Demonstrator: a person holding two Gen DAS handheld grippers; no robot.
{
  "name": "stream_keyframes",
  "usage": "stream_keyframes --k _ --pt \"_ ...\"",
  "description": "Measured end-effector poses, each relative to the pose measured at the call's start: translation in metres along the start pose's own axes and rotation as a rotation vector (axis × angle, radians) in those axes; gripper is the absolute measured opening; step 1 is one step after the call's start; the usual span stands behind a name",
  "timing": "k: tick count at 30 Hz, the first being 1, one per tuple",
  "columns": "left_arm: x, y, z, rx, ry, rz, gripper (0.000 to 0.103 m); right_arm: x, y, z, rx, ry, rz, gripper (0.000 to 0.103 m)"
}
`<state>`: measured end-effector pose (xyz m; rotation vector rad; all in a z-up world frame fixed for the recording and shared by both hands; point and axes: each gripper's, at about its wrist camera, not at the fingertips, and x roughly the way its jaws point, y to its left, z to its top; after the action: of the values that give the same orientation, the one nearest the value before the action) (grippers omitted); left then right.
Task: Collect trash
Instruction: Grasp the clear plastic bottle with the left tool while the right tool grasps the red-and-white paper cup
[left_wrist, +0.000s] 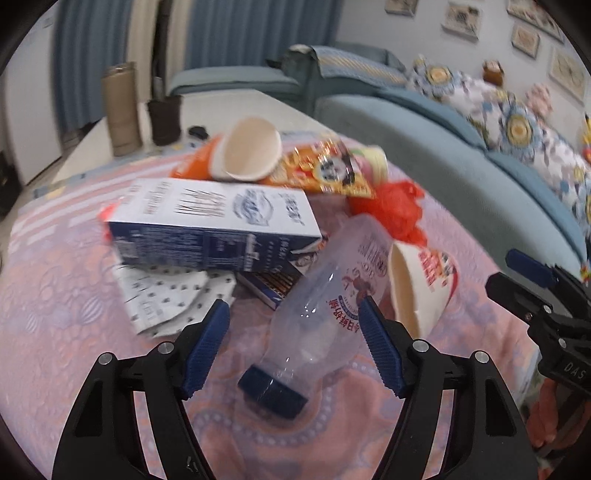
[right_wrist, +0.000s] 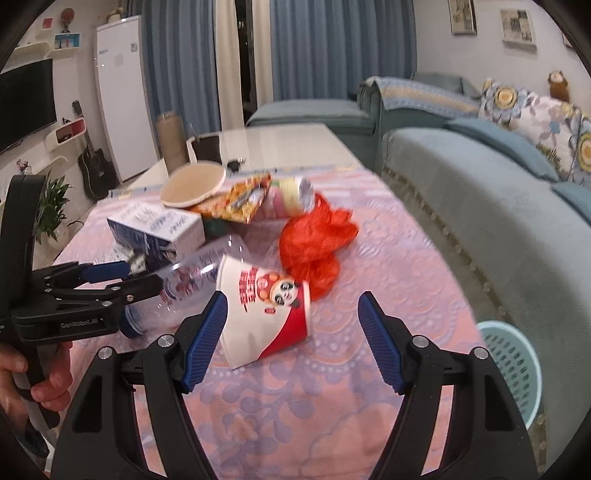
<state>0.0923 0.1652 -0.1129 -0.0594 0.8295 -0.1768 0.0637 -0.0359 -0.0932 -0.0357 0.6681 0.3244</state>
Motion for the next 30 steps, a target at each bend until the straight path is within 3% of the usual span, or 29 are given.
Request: stream_keyframes --k 8,12,15,17,27,30 --pt "0.023 -0.024 0.004 0.133 0.043 -0.005 0.072 0.032 -0.007 -0.005 0.042 0.065 0.041 0.074" --pt "0.032 -0.036 0.005 0.175 0.074 -0.008 0.065 0.034 -0.006 -0.003 0.043 0.066 0.049 0.077" --pt "0.030 -0.046 0.000 0.220 0.060 0.039 0.063 0.033 -0.004 -0.003 0.042 0.071 0.062 0.079" --pt "0.022 -0.045 -0.005 0.204 0.049 0.049 0.061 0.033 -0.001 -0.003 0.031 0.077 0.067 0.079" --pt "-0.031 0.002 -0.044 -0.078 0.023 0.074 0.057 0.053 0.029 -0.004 -0.062 0.115 0.051 0.084" --pt "-0.039 0.005 -0.050 -0.097 0.021 0.090 0.057 0.066 0.036 -0.003 -0.089 0.146 0.034 0.084"
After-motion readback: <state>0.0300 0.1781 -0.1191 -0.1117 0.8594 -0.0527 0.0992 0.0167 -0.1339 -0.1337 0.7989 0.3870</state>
